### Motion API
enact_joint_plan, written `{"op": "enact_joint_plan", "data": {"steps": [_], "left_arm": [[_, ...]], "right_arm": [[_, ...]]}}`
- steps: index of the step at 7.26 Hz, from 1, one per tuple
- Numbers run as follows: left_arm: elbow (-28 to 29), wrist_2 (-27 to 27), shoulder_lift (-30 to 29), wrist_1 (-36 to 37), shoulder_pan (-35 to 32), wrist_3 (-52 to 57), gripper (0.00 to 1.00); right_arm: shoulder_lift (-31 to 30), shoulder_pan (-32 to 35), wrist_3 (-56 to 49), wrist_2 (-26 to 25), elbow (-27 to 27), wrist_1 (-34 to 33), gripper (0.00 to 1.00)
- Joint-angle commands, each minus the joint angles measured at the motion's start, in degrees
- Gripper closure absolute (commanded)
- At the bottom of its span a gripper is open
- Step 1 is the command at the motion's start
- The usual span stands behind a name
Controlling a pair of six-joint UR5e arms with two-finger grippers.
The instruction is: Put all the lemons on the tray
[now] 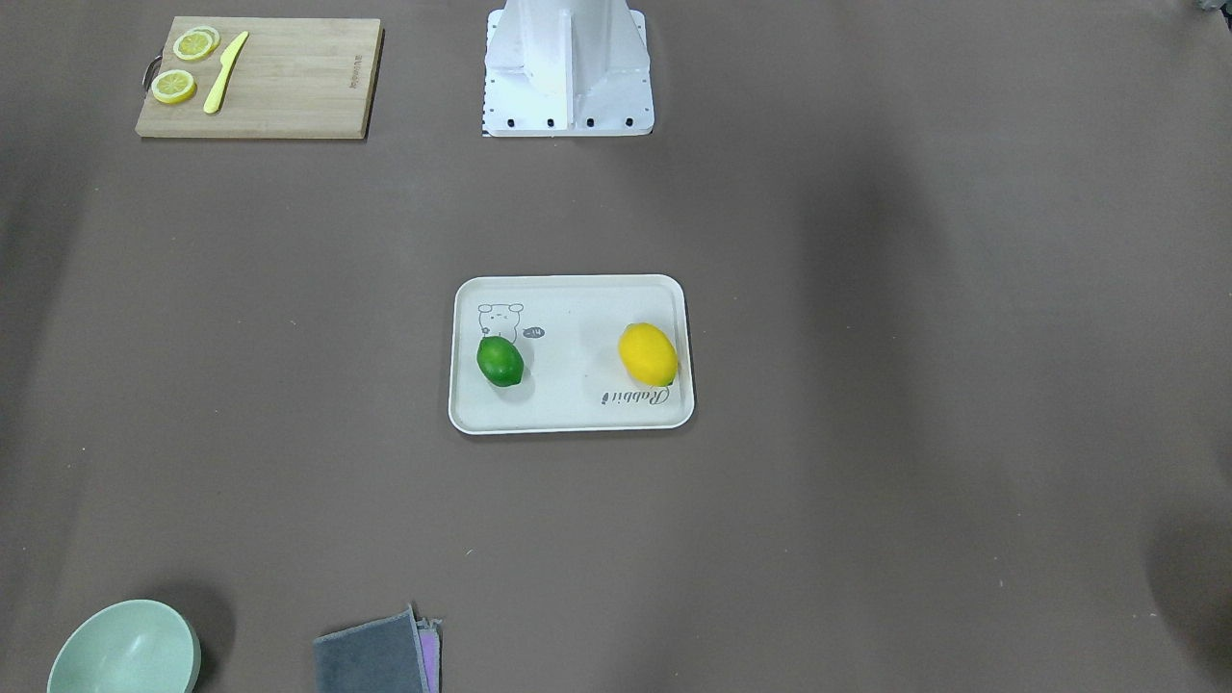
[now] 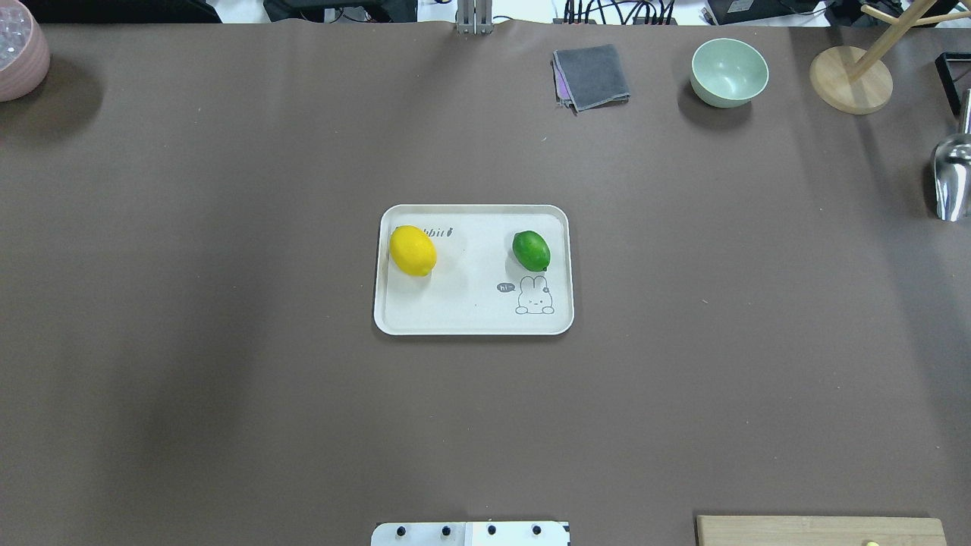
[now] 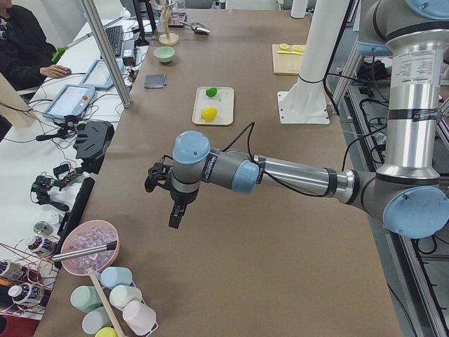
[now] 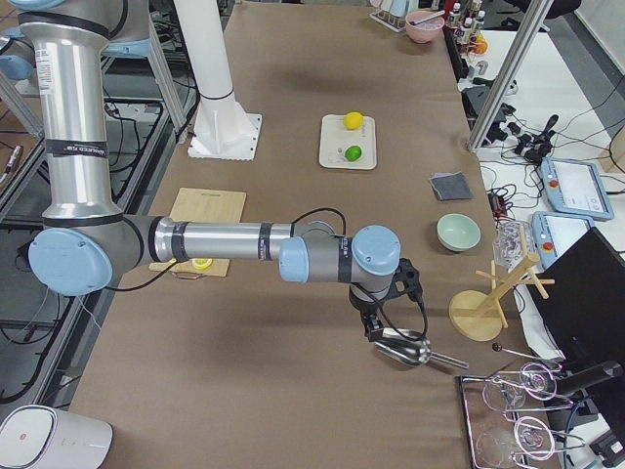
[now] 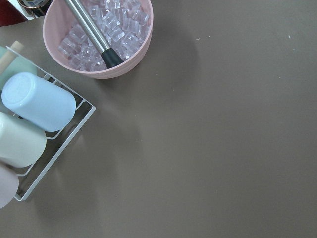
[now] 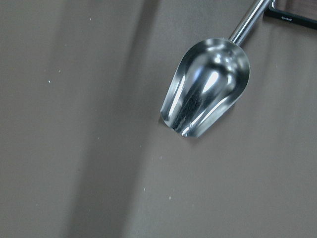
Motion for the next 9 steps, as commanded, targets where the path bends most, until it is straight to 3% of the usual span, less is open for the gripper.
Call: {"op": "enact_joint_plan", "data": {"steps": [1,4,9], "left_arm": [[-2.33,-0.03,3.94,-0.72,-0.08,-2.27,0.02],[-2.00,-0.03,4.92,-0.54,-0.08,-2.55,0.02],[-1.29,0.06,5.01,-0.54,-0.08,-2.55,0.02]], "right_arm": [[-7.72,1.33,-0.03,-0.27,7.66,-4.44,0.00],[-7.32,2.48,0.06,-0.71,8.39,-10.25,0.00],[-7.23,2.48,0.59,-0.89,9.27,-10.35,0.00]]}}
